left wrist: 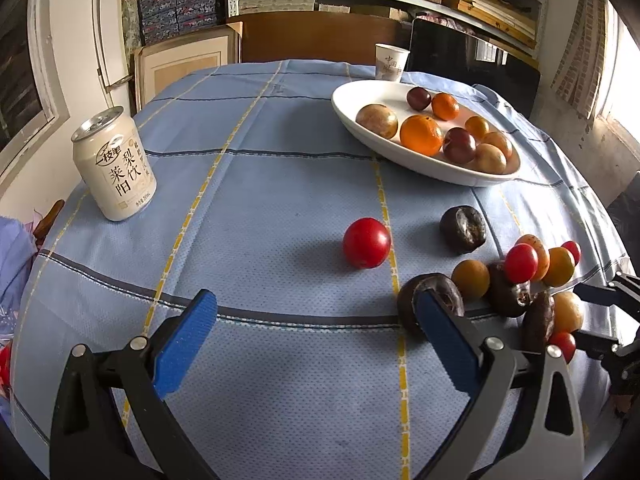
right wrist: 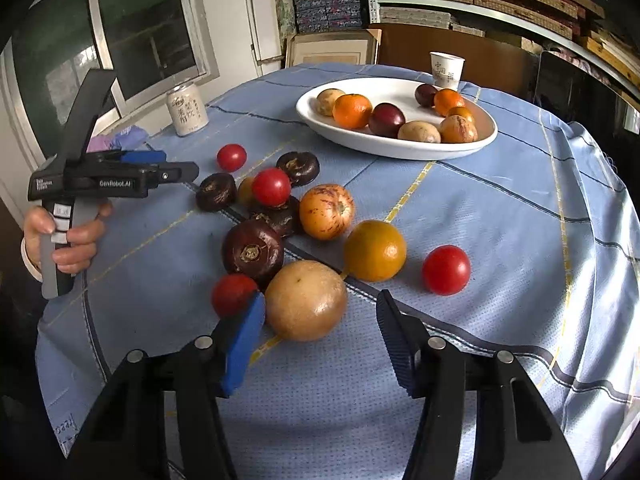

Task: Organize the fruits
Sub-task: 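Grasp a large pale round fruit with the right tool while the left tool grasps a dark brown fruit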

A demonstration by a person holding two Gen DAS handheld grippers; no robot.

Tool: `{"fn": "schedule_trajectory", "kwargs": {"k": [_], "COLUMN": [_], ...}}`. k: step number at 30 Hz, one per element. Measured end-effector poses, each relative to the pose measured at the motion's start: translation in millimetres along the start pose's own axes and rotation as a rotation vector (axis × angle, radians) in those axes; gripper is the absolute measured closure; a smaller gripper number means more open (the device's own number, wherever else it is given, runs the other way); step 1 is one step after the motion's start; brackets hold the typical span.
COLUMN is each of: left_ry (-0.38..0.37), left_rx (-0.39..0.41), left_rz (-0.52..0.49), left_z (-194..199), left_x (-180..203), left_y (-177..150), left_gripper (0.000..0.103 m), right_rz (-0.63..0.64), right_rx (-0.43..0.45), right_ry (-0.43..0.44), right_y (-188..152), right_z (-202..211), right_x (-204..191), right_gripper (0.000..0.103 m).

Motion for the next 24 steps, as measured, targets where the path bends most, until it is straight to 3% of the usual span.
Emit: {"fn": "schedule_trajectory", "kwargs": {"k": [5, 13, 19, 24], "left_ry": [0.003, 0.035, 0.055, 0.042], "left_rx": [-0.001, 0.001, 0.01, 0.039], "left_rz": [-0.003, -0.048, -0.114, -0.175], "left_z": [0, 1, 3, 9], "left_x": [0, 7, 17, 30], "left_y": [0, -1, -3, -3], "left_gripper": [0.004, 0.004, 0.005, 0.005], "right_rz": [0.039, -0.005, -0.026, -0.076], "right_rx": [-0.053, -0.054, -0.042, 0.023], "right_ry": [-0.022, -0.05, -0.058, -0.048], "right_y": [-1, 4, 4, 7], "right_z": [-14, -17, -15, 0], "right_x": [-9, -10, -7, 1], "right_gripper": [0.055, 0.056, 0.059, 0.06]}}
Point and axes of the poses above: each gripper's, at about its wrist camera, not at the fingertips, and z roughly against the way its jaws point, x to its right, y to its top, the point moved 7 cm from there along -z, roughly the way its jaws point, and after that the axes turned 1 degree about -z, right-handed, at the moved point
